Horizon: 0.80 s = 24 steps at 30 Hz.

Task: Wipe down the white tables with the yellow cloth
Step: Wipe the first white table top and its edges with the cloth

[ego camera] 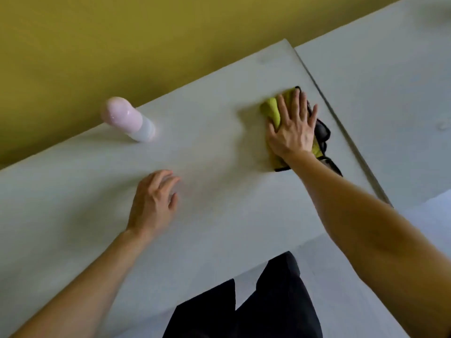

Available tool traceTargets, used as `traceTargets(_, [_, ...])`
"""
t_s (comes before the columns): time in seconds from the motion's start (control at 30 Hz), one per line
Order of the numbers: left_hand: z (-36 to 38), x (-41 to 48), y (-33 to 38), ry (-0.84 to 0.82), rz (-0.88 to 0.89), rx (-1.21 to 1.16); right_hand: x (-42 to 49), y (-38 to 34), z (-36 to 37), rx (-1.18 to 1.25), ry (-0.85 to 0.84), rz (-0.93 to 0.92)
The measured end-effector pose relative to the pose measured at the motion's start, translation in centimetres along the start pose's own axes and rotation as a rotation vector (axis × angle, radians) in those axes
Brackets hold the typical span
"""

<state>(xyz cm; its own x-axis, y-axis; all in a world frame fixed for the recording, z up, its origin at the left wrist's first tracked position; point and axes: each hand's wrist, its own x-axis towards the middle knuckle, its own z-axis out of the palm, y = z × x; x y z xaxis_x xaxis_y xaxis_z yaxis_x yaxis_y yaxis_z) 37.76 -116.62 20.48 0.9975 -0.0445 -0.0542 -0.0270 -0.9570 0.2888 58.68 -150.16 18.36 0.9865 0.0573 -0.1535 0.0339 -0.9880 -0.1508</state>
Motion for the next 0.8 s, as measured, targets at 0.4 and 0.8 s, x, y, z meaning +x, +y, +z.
traceTargets(0.4, [0.0, -4.9, -2.1, -0.099, -0.27, 0.098, -15.3, -12.4, 4.2, 0.005, -0.136, -0.762])
traceTargets(0.8, [1.9, -4.6, -1.2, -0.045, -0.29, 0.137, -10.5, -2.8, 1.7, 0.009, 0.043, 0.092])
